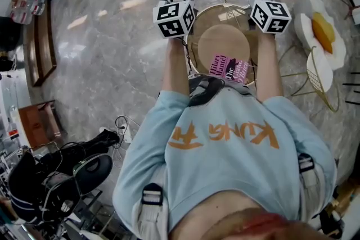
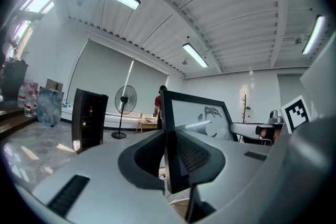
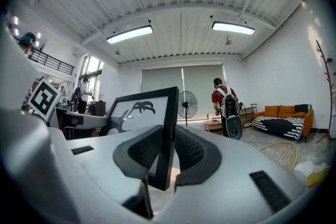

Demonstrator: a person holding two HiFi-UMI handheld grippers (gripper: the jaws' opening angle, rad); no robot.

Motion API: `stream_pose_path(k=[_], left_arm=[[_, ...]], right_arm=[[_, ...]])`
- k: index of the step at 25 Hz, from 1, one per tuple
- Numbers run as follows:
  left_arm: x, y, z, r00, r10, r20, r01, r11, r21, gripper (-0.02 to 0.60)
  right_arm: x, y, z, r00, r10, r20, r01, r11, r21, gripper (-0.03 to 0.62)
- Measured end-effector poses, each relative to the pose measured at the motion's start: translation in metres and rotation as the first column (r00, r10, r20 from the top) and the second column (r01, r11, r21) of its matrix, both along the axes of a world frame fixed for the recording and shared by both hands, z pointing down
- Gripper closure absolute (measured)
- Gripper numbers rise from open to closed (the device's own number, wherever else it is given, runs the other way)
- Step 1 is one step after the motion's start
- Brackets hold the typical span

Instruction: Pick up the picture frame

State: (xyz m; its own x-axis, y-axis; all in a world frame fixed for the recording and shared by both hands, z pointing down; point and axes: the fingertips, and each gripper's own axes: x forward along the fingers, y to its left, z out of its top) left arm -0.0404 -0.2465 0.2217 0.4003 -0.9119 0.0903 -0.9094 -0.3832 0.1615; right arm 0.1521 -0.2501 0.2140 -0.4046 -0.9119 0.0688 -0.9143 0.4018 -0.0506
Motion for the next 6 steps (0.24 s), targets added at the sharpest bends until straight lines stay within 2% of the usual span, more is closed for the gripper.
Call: stream_pose_path(k=[6], left_arm=[[-0.0036,-0.0076,-0.0024,1.0,0.006,-0.008,-0.006,1.0,-0.004,0.5]], right_arm=[[-0.0043,-0.0067,-0.0065,1.0,0.003,-0.021,-0.003,1.0,0.008,0.52]])
